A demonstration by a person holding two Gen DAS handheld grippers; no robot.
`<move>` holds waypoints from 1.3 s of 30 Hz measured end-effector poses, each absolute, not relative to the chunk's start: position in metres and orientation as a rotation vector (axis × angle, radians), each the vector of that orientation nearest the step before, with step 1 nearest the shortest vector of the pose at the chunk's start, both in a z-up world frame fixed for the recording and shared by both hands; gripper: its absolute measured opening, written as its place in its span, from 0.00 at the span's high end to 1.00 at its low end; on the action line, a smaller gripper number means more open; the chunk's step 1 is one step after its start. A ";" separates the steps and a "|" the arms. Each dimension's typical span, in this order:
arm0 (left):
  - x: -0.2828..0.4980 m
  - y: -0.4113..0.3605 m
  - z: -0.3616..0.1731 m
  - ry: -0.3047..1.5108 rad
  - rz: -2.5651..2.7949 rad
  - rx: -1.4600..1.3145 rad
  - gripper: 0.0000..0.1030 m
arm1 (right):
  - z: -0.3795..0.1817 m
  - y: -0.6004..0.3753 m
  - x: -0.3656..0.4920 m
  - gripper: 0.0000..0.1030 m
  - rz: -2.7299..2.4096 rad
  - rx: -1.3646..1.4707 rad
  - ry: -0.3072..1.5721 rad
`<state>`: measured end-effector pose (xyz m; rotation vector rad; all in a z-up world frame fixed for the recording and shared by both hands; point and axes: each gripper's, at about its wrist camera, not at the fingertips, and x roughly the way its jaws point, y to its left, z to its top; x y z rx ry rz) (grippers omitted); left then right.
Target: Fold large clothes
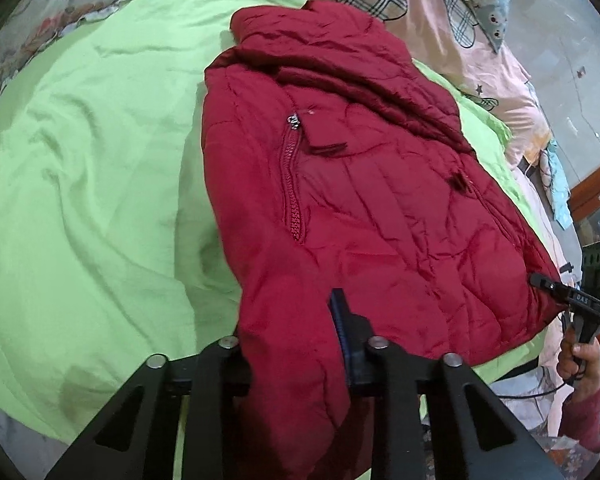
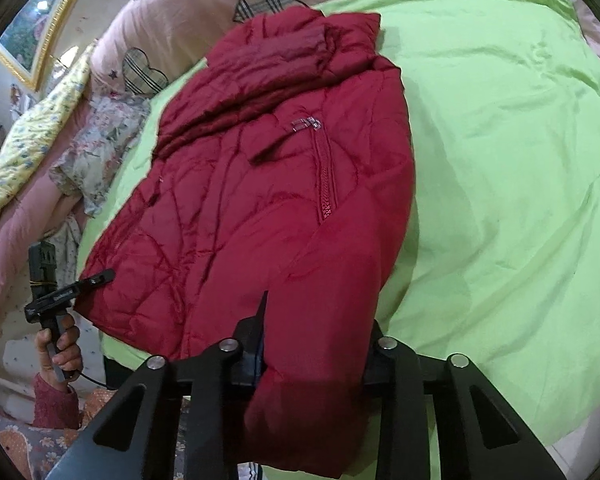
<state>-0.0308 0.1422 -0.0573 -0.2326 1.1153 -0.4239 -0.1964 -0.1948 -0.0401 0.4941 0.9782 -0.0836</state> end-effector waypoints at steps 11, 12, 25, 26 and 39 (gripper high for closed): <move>-0.034 0.162 -0.031 1.019 -0.469 -0.269 0.86 | -0.026 -0.213 -0.200 0.79 0.026 0.625 0.843; -0.033 0.162 -0.029 1.012 -0.470 -0.272 0.86 | -0.024 -0.214 -0.199 0.79 0.030 0.626 0.834; -0.031 0.172 -0.015 0.951 -0.495 -0.294 0.86 | -0.009 -0.222 -0.193 0.79 0.079 0.629 0.742; -0.030 0.173 -0.013 0.944 -0.495 -0.301 0.86 | -0.006 -0.223 -0.193 0.79 0.081 0.628 0.727; -0.011 0.177 0.009 0.859 -0.491 -0.351 0.86 | 0.021 -0.238 -0.168 0.79 0.089 0.627 0.578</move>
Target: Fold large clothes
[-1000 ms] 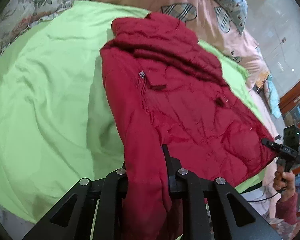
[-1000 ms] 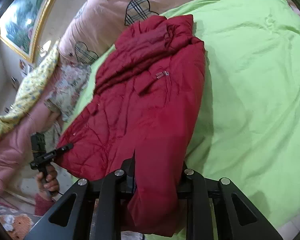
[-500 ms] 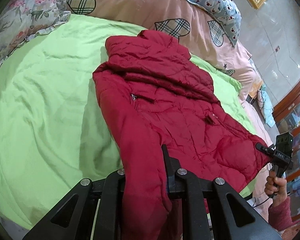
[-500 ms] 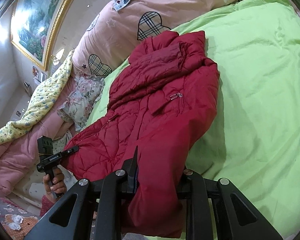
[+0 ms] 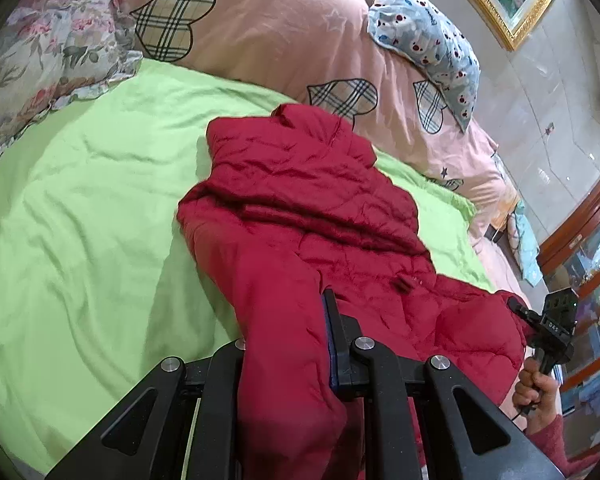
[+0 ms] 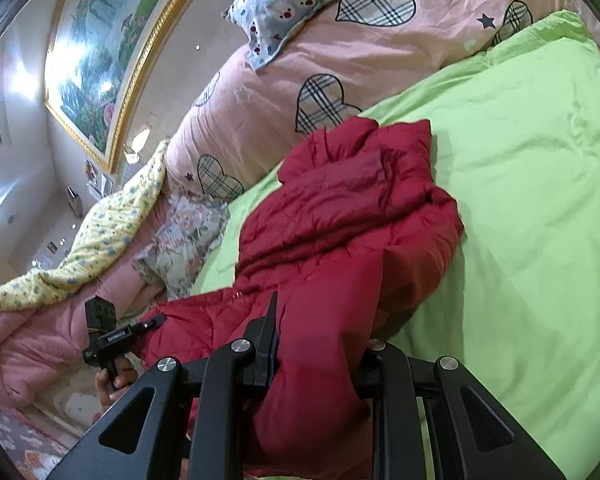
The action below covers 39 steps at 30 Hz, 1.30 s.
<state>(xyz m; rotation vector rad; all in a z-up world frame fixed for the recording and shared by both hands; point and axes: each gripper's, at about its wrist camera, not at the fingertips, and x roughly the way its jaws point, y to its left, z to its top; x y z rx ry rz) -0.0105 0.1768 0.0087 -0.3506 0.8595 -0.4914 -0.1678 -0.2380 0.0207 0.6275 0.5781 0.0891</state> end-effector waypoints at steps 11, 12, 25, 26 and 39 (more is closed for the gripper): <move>0.016 0.167 0.024 0.793 -0.445 -0.330 0.85 | 0.041 -0.250 -0.134 0.79 0.049 0.600 0.515; 0.020 0.165 0.026 0.788 -0.442 -0.330 0.84 | 0.042 -0.252 -0.130 0.79 0.045 0.596 0.508; 0.085 0.137 0.032 0.753 -0.331 -0.359 0.84 | 0.057 -0.285 -0.052 0.78 -0.082 0.614 0.470; 0.092 0.134 0.032 0.754 -0.322 -0.352 0.84 | 0.056 -0.287 -0.046 0.78 -0.090 0.617 0.468; 0.191 0.103 0.007 0.799 -0.233 -0.346 0.84 | 0.027 -0.334 0.027 0.77 -0.204 0.683 0.499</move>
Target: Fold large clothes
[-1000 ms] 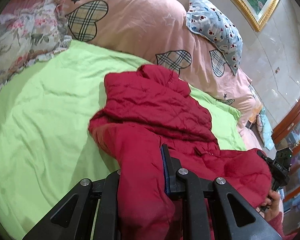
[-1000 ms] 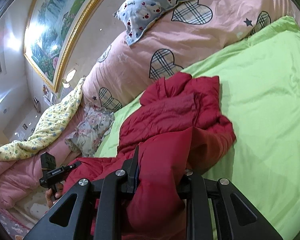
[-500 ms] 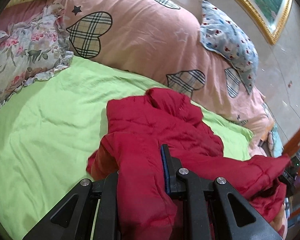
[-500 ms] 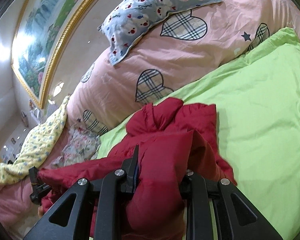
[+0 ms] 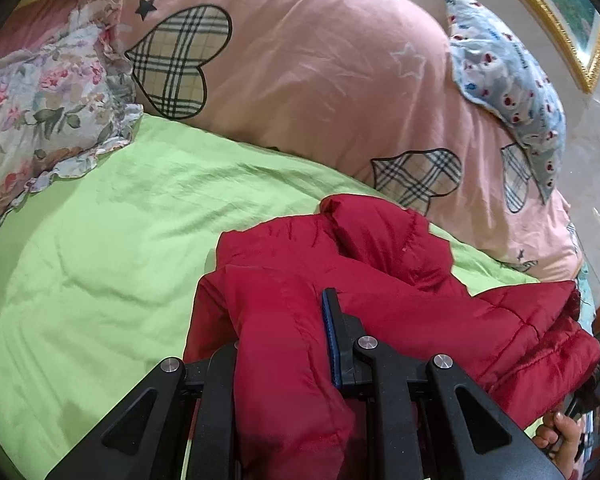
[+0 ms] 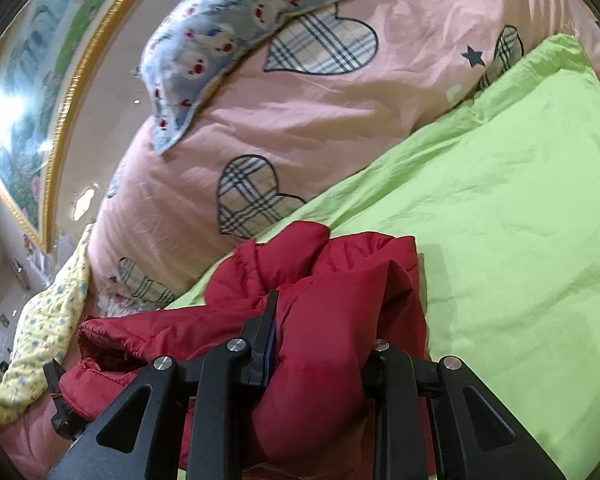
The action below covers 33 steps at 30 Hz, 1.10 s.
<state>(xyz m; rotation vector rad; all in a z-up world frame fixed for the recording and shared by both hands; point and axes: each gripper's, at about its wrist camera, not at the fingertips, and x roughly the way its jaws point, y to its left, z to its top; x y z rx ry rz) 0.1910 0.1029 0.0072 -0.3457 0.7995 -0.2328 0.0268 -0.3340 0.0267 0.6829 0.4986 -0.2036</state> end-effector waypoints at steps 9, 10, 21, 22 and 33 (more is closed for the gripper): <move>0.285 0.092 -0.031 0.903 -0.208 -0.395 0.83 | -0.004 -0.363 0.092 0.76 -0.280 0.732 0.576; 0.293 0.093 -0.034 0.912 -0.206 -0.400 0.83 | -0.007 -0.366 0.099 0.76 -0.283 0.742 0.581; 0.356 0.079 -0.078 0.947 -0.177 -0.394 0.80 | -0.035 -0.385 0.138 0.74 -0.334 0.797 0.597; 0.360 0.077 -0.082 0.946 -0.174 -0.395 0.80 | -0.037 -0.386 0.141 0.74 -0.342 0.795 0.598; 0.342 0.082 -0.068 0.880 -0.211 -0.390 0.71 | -0.051 -0.397 0.165 0.75 -0.382 0.778 0.592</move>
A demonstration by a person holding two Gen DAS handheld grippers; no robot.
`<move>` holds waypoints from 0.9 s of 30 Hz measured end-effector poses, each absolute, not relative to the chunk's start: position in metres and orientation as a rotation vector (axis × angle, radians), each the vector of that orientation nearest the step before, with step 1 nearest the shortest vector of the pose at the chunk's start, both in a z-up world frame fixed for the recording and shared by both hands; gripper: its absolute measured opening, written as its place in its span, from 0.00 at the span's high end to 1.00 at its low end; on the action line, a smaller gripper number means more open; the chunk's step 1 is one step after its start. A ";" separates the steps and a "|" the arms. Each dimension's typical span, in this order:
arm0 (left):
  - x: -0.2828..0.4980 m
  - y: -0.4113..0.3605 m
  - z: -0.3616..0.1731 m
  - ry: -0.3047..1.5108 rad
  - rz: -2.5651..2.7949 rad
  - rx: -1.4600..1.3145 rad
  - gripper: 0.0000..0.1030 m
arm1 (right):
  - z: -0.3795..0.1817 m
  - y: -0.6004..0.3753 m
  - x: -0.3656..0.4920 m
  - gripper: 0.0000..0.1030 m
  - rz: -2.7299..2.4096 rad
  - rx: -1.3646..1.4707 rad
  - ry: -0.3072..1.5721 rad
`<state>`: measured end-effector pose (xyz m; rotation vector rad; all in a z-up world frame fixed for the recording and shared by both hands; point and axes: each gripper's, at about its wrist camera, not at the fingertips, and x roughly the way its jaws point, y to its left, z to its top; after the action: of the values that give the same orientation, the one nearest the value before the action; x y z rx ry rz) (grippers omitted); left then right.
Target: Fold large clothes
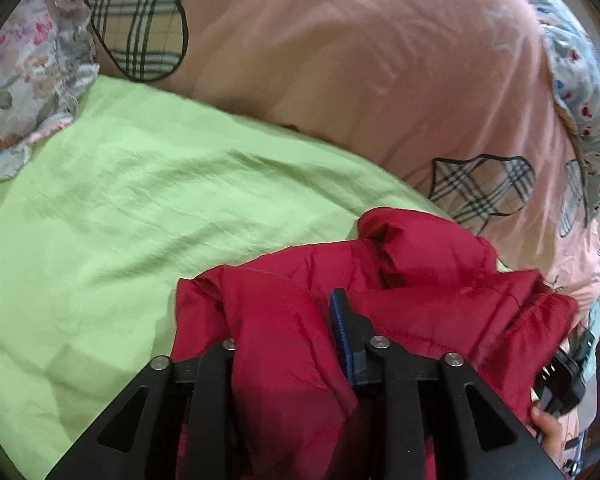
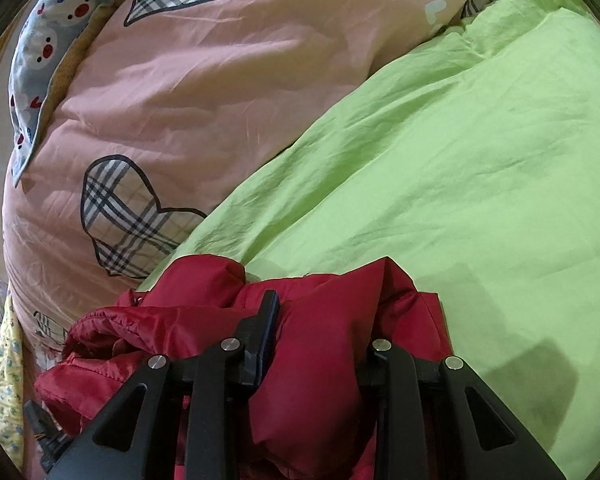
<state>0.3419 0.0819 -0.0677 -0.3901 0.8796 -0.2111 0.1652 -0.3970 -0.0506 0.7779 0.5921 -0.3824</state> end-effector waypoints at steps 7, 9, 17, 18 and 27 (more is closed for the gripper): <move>0.273 0.090 -0.015 0.749 -0.235 -0.370 0.60 | -0.050 -0.395 0.167 0.75 -0.391 0.753 0.590; 0.250 0.085 -0.003 0.716 -0.275 -0.350 0.58 | -0.050 -0.394 0.168 0.75 -0.395 0.747 0.591; 0.223 0.010 -0.029 0.806 -0.418 -0.147 0.52 | -0.048 -0.389 0.172 0.73 -0.414 0.695 0.607; 0.225 0.002 -0.039 0.829 -0.412 -0.126 0.52 | -0.048 -0.389 0.172 0.72 -0.414 0.695 0.607; 0.258 0.001 -0.074 0.890 -0.280 -0.090 0.52 | -0.005 -0.376 0.136 0.45 -0.365 0.608 0.572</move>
<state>0.2582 0.0010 -0.0741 -0.0904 0.8895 -0.2801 0.1359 -0.3760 -0.0046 0.6085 0.5722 -0.3645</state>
